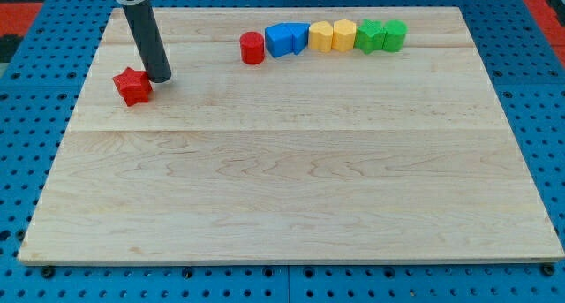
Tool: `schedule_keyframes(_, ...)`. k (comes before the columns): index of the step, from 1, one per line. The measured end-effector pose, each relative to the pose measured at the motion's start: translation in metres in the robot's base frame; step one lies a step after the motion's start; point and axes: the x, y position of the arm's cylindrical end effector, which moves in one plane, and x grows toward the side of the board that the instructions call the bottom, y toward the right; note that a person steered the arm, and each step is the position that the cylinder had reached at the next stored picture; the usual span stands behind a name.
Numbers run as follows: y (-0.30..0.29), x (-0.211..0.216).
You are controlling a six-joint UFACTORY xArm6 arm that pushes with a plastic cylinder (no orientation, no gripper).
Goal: Point your arm at the top side of the red star
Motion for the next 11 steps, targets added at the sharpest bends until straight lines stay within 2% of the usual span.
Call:
schedule_keyframes(1,0.001,-0.051)
schedule_keyframes(2,0.001,-0.062)
schedule_keyframes(4,-0.087,-0.062)
schedule_keyframes(5,-0.087,-0.062)
schedule_keyframes(6,-0.099,-0.029)
schedule_keyframes(7,-0.102,-0.014)
schedule_keyframes(8,-0.075,-0.021)
schedule_keyframes(9,-0.020,-0.031)
schedule_keyframes(10,-0.020,-0.031)
schedule_keyframes(11,-0.037,-0.002)
